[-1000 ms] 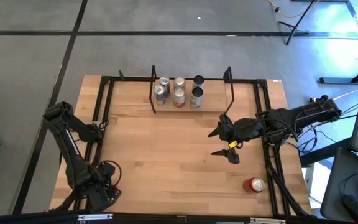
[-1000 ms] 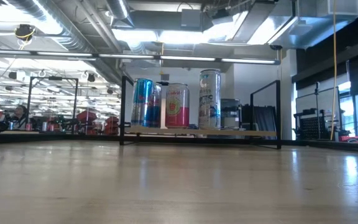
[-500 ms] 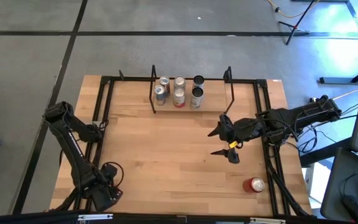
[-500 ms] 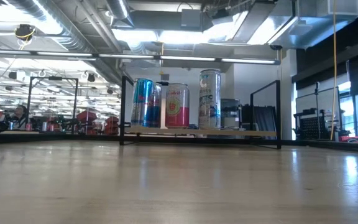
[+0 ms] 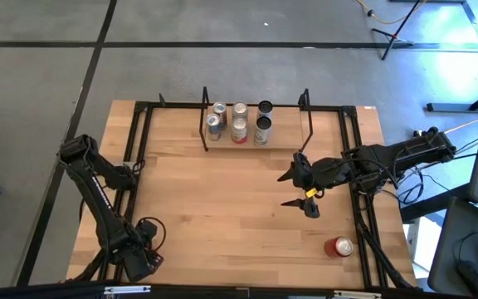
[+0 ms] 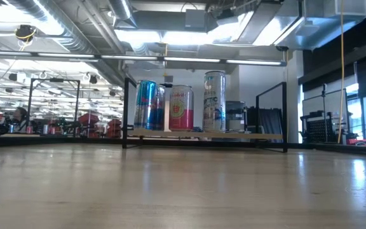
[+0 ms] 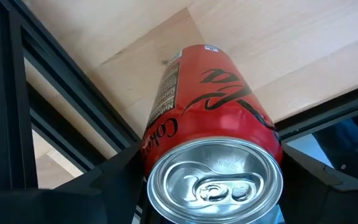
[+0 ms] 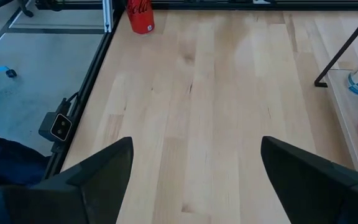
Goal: Place canned beverage on shelf
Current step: Put the left red soda can on the shelf
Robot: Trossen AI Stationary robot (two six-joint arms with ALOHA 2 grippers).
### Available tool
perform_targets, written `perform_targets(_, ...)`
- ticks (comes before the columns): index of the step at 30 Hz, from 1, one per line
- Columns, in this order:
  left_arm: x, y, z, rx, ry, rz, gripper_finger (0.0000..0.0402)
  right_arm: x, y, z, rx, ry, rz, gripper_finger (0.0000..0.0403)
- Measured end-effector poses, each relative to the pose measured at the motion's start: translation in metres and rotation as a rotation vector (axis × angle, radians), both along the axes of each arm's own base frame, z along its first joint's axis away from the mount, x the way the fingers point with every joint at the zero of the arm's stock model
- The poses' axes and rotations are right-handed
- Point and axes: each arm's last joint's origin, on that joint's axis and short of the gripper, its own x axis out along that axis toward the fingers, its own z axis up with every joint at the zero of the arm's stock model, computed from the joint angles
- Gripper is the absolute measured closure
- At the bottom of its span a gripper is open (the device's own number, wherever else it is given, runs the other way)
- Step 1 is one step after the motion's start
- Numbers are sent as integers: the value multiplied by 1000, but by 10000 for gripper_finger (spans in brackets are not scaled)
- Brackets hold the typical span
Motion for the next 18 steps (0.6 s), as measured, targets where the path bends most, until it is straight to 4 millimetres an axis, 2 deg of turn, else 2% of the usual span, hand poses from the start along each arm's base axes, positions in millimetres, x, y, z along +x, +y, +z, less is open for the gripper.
perform_targets(8, 9, 3, 4, -1, -31, -67, 131, -1, 1, 0, 36, 13, 5, 63)
perform_targets(14, 39, 15, 24, -18, -140, -129, 133, -8, -1, 1, 39, 41, 20, 63)
perform_targets(18, 63, 31, 34, -48, -189, -190, 133, -10, -2, -4, 19, 94, 21, 63)
